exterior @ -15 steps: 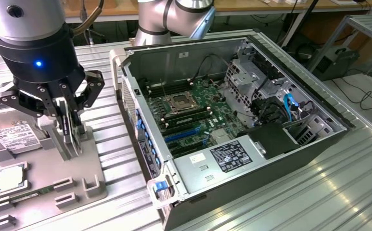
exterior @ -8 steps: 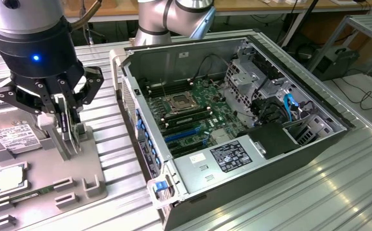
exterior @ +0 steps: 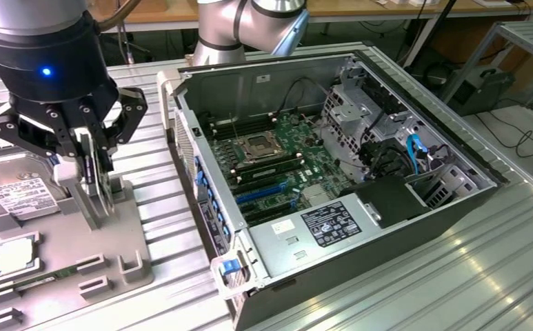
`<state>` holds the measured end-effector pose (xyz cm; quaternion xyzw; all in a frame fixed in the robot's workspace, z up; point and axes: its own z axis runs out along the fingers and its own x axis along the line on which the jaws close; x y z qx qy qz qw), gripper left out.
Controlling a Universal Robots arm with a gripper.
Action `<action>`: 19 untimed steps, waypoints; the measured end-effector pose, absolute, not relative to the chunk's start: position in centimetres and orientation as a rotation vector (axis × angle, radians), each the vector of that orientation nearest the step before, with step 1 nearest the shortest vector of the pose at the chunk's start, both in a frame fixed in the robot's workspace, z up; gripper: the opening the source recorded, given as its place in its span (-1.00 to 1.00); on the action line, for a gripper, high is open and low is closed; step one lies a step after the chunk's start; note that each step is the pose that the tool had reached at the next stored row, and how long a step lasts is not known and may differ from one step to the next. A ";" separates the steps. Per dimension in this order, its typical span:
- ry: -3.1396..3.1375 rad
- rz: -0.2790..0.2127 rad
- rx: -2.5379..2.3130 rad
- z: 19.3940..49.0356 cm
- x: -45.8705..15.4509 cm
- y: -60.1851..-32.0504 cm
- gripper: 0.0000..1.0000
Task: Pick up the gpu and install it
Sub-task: 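Pick up the gpu and move the gpu toward the slot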
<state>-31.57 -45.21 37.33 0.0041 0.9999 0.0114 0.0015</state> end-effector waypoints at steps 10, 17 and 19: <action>3.139 0.036 0.013 38.7 -31.6 -45.2 -0.44; 3.140 0.036 0.013 39.8 -31.6 -45.2 -0.44; 3.140 0.036 0.013 40.0 -31.6 -45.2 -0.44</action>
